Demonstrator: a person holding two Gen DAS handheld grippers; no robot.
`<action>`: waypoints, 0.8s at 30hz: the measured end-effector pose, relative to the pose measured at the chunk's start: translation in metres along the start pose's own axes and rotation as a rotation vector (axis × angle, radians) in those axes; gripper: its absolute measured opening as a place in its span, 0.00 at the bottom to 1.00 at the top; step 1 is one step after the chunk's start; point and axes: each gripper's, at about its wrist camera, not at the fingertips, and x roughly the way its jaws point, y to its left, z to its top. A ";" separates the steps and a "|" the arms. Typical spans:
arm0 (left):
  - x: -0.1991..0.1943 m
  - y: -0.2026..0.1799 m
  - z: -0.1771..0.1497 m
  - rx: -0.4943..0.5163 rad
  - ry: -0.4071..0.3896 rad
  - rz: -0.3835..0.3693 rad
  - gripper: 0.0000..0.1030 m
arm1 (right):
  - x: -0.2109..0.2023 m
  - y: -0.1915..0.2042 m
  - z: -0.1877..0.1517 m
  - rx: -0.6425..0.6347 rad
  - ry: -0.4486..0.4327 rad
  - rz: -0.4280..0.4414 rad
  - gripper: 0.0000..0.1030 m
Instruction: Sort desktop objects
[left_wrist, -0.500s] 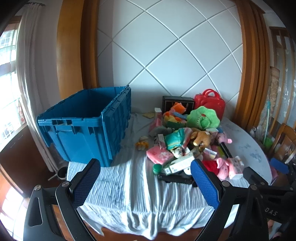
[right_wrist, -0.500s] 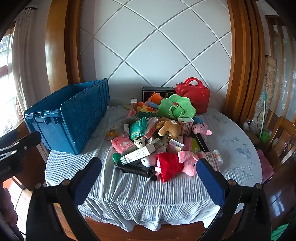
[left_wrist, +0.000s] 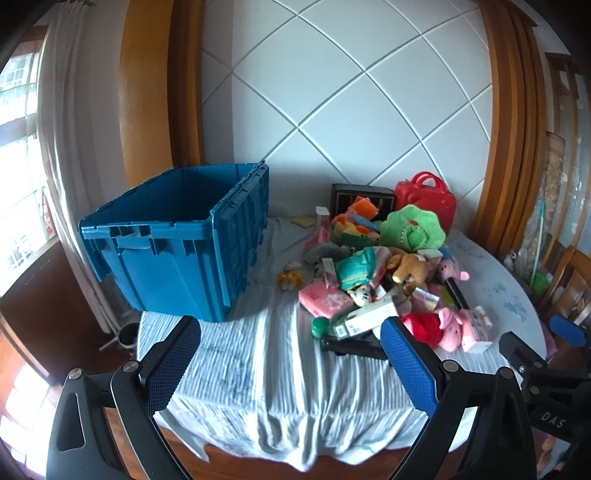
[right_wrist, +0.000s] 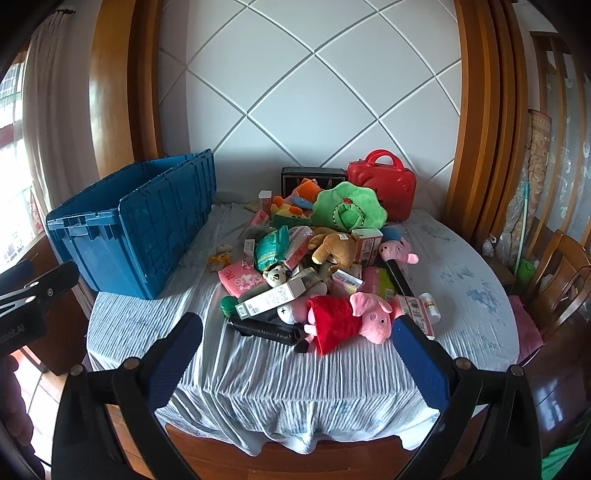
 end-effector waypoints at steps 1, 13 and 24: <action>0.000 0.001 0.000 0.000 0.001 0.003 0.96 | 0.000 0.000 0.001 0.000 0.003 -0.001 1.00; 0.005 0.004 -0.003 0.004 0.011 0.019 0.96 | 0.002 0.000 -0.006 -0.005 0.005 -0.002 1.00; 0.008 0.001 -0.006 0.009 0.019 0.013 0.96 | 0.002 0.000 -0.006 -0.013 0.013 -0.003 1.00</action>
